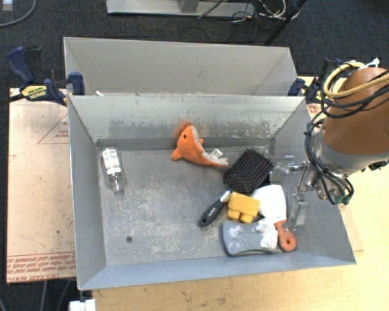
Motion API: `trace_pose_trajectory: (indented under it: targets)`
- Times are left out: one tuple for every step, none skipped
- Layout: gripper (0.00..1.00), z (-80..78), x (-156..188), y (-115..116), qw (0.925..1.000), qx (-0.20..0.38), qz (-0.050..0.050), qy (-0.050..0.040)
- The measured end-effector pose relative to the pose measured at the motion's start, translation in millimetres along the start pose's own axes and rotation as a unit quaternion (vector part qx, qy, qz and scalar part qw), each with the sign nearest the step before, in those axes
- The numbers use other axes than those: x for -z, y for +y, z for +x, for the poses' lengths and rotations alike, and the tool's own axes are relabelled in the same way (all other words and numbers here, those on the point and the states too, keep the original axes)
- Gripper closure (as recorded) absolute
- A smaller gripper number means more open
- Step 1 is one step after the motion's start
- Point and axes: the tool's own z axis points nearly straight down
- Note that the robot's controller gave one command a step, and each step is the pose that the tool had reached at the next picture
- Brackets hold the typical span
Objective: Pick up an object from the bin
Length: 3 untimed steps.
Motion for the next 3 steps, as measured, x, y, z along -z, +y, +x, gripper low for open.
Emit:
trace_pose_trajectory:
  targets:
    - [0.00, -1.6, 4, 0, 1.0000, 0.001, 0.001, -0.0040]
    - [0.00, -51.3, -48, 7, 0.9999, -0.013, 0.001, -0.0084]
    - [0.00, -90.5, -68, 7, 0.9987, 0.050, 0.000, -0.0041]
